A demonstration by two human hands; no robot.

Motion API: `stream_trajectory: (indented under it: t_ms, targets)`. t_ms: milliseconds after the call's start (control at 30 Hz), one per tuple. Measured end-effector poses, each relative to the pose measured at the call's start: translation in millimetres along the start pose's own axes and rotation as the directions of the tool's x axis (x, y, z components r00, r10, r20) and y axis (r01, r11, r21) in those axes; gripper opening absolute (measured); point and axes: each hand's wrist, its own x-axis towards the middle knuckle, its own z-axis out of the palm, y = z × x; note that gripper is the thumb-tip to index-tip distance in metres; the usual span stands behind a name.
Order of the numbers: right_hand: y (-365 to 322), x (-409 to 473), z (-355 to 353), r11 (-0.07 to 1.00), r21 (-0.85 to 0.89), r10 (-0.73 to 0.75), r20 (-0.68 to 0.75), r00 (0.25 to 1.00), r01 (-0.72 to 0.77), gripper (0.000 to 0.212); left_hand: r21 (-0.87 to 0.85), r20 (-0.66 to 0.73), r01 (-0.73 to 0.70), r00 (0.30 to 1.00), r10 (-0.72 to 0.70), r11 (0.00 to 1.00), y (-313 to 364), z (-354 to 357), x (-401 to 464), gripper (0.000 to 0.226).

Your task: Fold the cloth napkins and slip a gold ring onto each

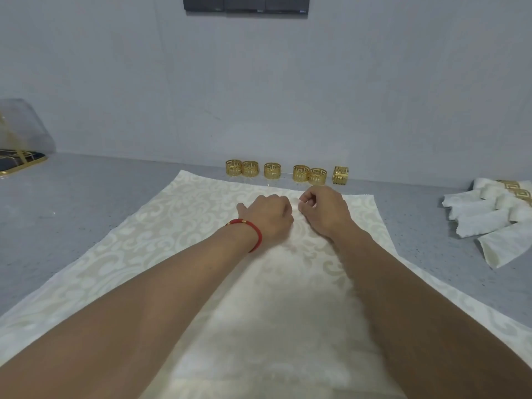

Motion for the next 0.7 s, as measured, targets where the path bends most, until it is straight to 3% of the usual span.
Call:
stream_trajectory:
  t_ms: [100,200,333,467,700]
  targets:
    - [4.3,-5.6,-5.4,0.993,0.115,0.008,0.014,1.000,-0.009,0.015,-0.169,-0.149,0.129,0.977,-0.155,0.977,3.4,-0.9,16.5,0.022]
    - [4.5,-10.1,-10.7,0.985,0.170,0.006,0.028,1.000,-0.011,0.026,-0.197,-0.218,0.165,0.954,-0.207,0.966,2.9,1.4,30.5,0.018]
    - [1.4,-12.5,-15.4,0.976,0.215,0.021,0.033,0.999,-0.028,0.026,-0.182,-0.240,0.137,0.954,-0.179,0.974,6.5,2.6,39.1,0.019]
    - [2.3,-9.7,-14.3,0.969,0.240,0.043,0.035,0.998,-0.050,0.021,-0.078,-0.148,0.093,0.984,-0.104,0.993,5.8,1.6,38.8,0.016]
    - [12.2,-3.4,-6.4,0.989,0.099,-0.117,0.049,0.992,0.112,0.008,-0.088,-0.179,0.021,0.983,-0.037,0.996,8.0,1.8,29.5,0.011]
